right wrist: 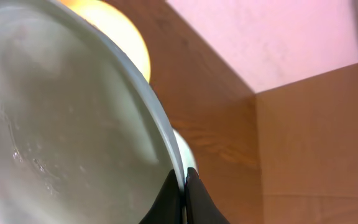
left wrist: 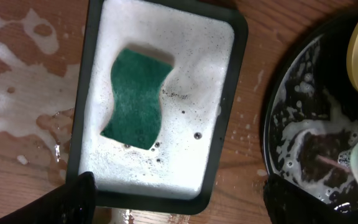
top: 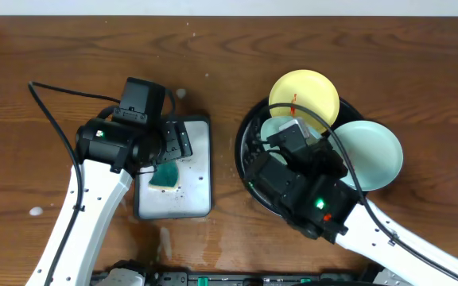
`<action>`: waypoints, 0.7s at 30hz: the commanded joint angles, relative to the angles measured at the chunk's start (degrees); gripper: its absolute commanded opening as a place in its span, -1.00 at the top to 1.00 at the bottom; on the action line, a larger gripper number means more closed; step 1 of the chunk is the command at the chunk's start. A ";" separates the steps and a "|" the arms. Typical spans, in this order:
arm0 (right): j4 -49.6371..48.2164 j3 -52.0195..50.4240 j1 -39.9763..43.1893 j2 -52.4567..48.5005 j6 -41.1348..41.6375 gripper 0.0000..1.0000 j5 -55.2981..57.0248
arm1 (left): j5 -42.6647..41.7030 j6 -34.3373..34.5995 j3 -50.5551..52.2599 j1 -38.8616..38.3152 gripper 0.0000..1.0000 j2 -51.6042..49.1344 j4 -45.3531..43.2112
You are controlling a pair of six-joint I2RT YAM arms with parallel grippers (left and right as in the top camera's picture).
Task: Clean dirty plates on tray and stack at the side
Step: 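Lift the scrubbed pale green plate with right gripper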
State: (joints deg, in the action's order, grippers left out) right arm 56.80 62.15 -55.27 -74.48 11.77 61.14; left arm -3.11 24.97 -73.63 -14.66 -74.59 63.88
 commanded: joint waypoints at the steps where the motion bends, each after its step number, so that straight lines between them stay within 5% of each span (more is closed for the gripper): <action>1: 0.28 0.79 -2.21 0.22 1.49 0.98 6.49 | -0.39 -0.96 0.02 0.24 -0.72 0.02 0.13; 21: 0.24 0.79 -3.02 0.22 1.46 0.98 8.55 | -0.39 -0.96 0.02 0.24 -0.72 0.02 0.13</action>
State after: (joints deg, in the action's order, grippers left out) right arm 57.14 62.15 -57.84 -74.48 11.77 66.94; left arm -3.11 24.97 -73.63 -14.66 -74.59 63.90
